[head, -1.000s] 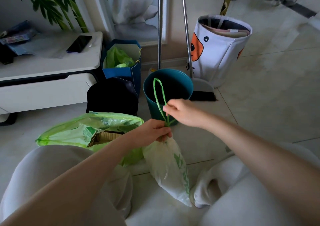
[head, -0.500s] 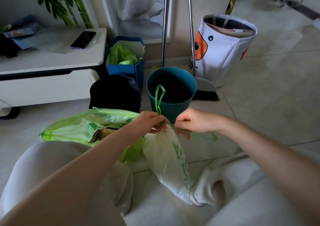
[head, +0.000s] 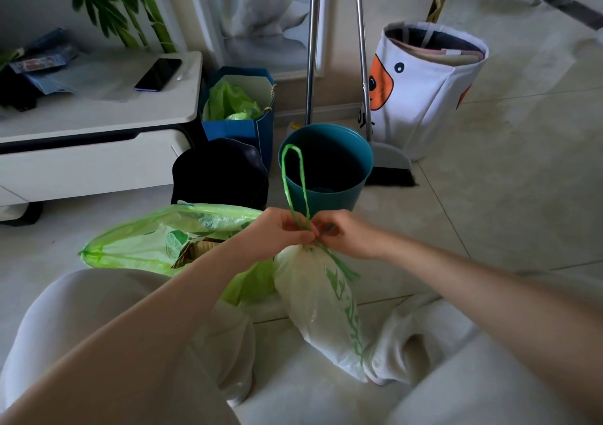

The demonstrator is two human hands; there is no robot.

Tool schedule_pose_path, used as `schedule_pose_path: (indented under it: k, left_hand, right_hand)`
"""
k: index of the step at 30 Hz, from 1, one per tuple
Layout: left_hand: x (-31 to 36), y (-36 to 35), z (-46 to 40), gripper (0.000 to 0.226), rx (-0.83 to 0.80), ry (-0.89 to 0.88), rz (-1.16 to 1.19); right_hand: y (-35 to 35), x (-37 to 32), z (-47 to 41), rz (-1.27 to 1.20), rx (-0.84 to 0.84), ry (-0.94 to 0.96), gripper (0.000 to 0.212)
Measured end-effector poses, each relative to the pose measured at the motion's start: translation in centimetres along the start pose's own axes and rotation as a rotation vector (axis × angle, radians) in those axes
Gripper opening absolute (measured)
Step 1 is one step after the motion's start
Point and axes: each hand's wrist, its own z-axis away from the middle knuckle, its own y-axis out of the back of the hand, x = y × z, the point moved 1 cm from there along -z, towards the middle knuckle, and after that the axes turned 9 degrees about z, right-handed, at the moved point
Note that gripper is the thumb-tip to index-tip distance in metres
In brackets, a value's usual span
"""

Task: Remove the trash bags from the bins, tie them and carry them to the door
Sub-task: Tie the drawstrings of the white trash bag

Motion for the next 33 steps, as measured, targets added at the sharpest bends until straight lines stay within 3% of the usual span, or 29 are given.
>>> schedule_pose_path:
  k: [6, 9, 12, 16, 19, 23, 27, 33]
  left_hand:
    - [-0.2, 0.3, 0.1, 0.009, 0.145, -0.109, -0.275]
    - [-0.6, 0.4, 0.2, 0.009, 0.183, -0.187, -0.361]
    - [-0.8, -0.1, 0.5, 0.016, 0.137, -0.391, -0.471]
    - [-0.7, -0.1, 0.4, 0.025, 0.256, -0.419, -0.552]
    - [-1.1, 0.0, 0.4, 0.014, 0.206, -0.505, -0.645]
    - [-1.1, 0.1, 1.0, 0.01, 0.205, -0.571, -0.715]
    - [-1.0, 0.0, 1.4, 0.009, 0.196, -0.648, -0.763]
    - [-1.4, 0.5, 1.2, 0.013, 0.18, -0.654, -0.777]
  right_hand:
    - [0.7, -0.6, -0.6, 0.059, 0.041, -0.035, 0.003]
    - [0.5, -0.8, -0.6, 0.058, 0.034, -0.045, 0.004]
    - [0.5, -0.8, -0.5, -0.015, 0.017, -0.06, 0.006]
    - [0.6, -1.2, -0.2, -0.089, -0.048, -0.098, 0.013]
    - [0.6, -1.0, -0.4, -0.141, -0.053, -0.105, 0.002]
    - [0.9, -0.8, -0.5, -0.082, -0.027, -0.166, 0.013]
    - [0.8, -1.1, -0.4, -0.173, -0.06, -0.169, 0.023]
    - [0.8, -1.3, -0.4, -0.114, -0.123, -0.185, 0.016]
